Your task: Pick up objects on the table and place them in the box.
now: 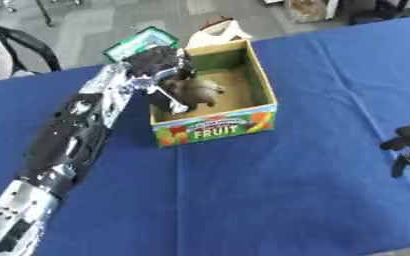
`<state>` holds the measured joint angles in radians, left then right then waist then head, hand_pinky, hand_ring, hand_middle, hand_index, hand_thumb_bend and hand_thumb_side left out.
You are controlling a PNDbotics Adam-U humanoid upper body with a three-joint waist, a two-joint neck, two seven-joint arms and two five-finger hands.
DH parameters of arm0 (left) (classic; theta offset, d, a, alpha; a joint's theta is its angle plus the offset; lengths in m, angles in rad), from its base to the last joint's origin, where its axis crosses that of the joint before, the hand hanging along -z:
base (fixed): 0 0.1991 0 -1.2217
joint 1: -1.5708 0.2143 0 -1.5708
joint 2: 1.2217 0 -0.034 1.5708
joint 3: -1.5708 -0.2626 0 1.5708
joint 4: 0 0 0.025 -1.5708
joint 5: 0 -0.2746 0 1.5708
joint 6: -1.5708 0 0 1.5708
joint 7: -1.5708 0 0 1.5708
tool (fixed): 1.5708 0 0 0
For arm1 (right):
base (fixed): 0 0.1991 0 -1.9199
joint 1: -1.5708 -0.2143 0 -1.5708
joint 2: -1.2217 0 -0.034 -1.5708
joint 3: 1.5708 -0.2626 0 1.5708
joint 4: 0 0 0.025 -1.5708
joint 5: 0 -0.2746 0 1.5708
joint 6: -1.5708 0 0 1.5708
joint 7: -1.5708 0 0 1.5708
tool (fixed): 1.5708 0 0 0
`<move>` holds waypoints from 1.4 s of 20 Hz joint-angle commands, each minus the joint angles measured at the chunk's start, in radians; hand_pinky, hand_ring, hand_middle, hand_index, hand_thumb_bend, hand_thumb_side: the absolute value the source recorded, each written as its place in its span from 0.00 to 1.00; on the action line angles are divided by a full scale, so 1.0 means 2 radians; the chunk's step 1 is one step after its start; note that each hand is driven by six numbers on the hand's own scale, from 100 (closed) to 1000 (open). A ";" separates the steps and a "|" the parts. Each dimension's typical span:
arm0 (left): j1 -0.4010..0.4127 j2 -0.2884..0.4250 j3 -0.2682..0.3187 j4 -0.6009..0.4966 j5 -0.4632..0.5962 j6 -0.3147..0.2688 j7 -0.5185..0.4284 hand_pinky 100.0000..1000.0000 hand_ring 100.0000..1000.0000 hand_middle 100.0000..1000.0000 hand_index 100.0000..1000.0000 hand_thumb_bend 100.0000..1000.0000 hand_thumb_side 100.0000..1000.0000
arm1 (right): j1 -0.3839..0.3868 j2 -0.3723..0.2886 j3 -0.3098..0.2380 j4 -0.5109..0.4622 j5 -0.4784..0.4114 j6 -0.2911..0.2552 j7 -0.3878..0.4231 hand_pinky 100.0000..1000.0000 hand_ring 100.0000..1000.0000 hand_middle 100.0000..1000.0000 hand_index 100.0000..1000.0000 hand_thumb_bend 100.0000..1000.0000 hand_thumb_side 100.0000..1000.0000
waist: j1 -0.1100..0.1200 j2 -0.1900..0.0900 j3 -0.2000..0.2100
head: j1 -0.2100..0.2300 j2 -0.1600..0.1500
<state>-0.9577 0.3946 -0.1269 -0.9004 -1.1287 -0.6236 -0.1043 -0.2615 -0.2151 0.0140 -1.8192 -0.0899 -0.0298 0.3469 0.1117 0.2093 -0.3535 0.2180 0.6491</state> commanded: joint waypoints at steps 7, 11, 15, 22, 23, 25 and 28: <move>-0.011 0.007 0.012 0.014 0.003 -0.007 -0.073 0.66 0.65 0.66 0.77 0.60 0.33 | -0.004 -0.003 0.000 -0.011 -0.002 0.000 0.001 0.30 0.62 0.45 0.66 0.00 0.39 | -0.001 -0.007 0.000 | -0.001 -0.007; -0.013 0.012 0.018 -0.007 0.039 0.004 -0.059 0.67 0.66 0.68 0.78 0.59 0.41 | -0.003 -0.003 0.000 -0.011 -0.001 0.000 0.000 0.30 0.62 0.45 0.66 0.00 0.39 | -0.002 -0.008 0.002 | -0.002 -0.006; -0.013 0.021 0.018 -0.029 0.096 0.010 -0.039 0.66 0.63 0.66 0.77 0.51 0.40 | 0.000 -0.003 -0.001 -0.010 -0.001 0.001 0.000 0.30 0.62 0.45 0.66 0.00 0.39 | -0.003 -0.011 0.008 | -0.005 -0.005; 0.002 0.059 0.014 -0.103 0.244 0.019 -0.067 0.62 0.56 0.58 0.73 0.34 0.22 | 0.006 -0.003 -0.005 -0.009 -0.001 0.001 -0.004 0.30 0.62 0.45 0.66 0.00 0.39 | -0.007 -0.019 0.032 | -0.017 0.001; 0.007 0.065 0.014 -0.115 0.265 0.025 -0.070 0.61 0.54 0.56 0.72 0.29 0.19 | 0.007 -0.003 -0.006 -0.009 -0.001 0.001 -0.004 0.30 0.62 0.45 0.66 0.00 0.39 | -0.008 -0.020 0.035 | -0.020 0.002; 0.024 0.082 0.014 -0.144 0.312 0.035 -0.071 0.59 0.52 0.54 0.71 0.24 0.13 | 0.010 -0.003 -0.009 -0.008 0.000 0.001 -0.006 0.30 0.62 0.45 0.66 0.00 0.39 | -0.010 -0.022 0.045 | -0.026 0.005; 0.065 0.114 0.013 -0.199 0.386 0.050 -0.073 0.58 0.50 0.52 0.70 0.13 0.11 | 0.013 -0.003 -0.013 -0.008 -0.001 0.001 -0.010 0.30 0.62 0.45 0.66 0.00 0.39 | -0.013 -0.024 0.061 | -0.033 0.009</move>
<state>-0.8181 0.5650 -0.1033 -1.2428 -0.4168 -0.5370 -0.2493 -0.2279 -0.2149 -0.0026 -1.8192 -0.0898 -0.0267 0.3326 0.0898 0.1779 -0.2289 0.1594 0.6599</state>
